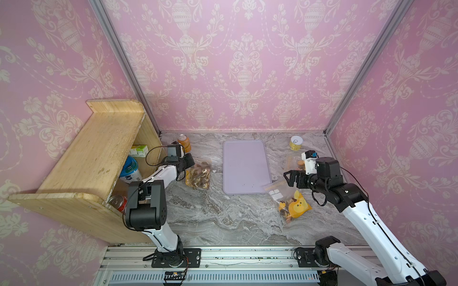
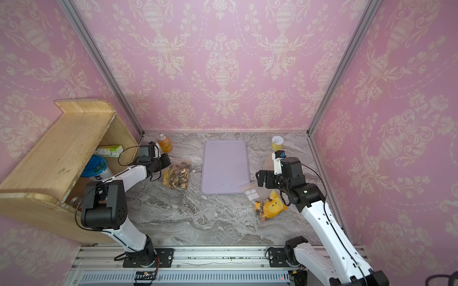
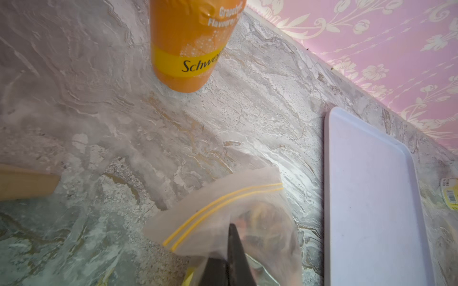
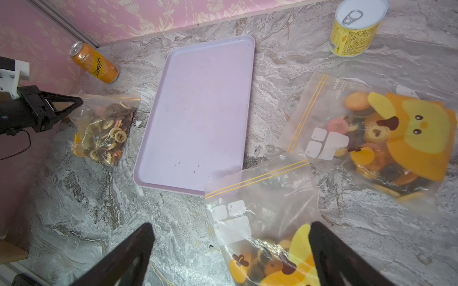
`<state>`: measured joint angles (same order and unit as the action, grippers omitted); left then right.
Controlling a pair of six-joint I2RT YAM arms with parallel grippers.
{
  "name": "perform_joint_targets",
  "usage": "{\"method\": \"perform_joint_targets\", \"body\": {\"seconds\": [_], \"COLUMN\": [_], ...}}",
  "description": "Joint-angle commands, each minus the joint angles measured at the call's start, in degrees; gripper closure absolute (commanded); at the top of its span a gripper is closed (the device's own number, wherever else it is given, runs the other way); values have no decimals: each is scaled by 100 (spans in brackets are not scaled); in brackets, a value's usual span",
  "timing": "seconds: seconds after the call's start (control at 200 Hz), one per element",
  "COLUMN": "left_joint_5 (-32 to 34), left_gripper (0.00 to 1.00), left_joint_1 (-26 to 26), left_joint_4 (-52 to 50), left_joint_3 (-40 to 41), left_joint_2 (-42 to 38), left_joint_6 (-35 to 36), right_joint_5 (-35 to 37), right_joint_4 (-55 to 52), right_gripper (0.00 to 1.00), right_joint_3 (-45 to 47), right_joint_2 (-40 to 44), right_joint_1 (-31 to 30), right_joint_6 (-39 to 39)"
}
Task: Pour cookies out of the ziploc bag
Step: Adjust the ziploc bag at the center of the board.
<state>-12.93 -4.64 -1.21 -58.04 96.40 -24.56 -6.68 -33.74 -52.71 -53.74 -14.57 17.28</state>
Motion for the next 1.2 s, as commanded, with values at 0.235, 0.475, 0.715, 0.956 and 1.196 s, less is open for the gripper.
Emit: {"method": "perform_joint_targets", "body": {"seconds": [0.235, 0.475, 0.715, 0.956, 1.196], "left_joint_5": [-91, 42, 769, 1312, 1565], "left_gripper": [100, 100, 100, 98, 42], "left_joint_1": [647, 1175, 2209, 3011, 3452], "left_joint_4": [-537, -723, -509, -905, -1378], "left_joint_3": [-124, 425, 1987, 2948, 3175], "left_joint_2": [-1480, -2476, -3532, -4592, -5092], "left_joint_6": [229, 30, -503, -986, -1078], "right_joint_5": [-82, -153, -228, -288, -780], "right_joint_4": [303, 361, 344, 245, 295], "right_gripper": [0, 0, 0, 0, 0], "right_joint_3": [192, 166, 262, 256, 332], "right_joint_2": [-127, -189, -144, -117, -318], "right_joint_1": [-33, -29, -37, -37, -308], "right_joint_6": [309, 398, 410, 320, 365]}}
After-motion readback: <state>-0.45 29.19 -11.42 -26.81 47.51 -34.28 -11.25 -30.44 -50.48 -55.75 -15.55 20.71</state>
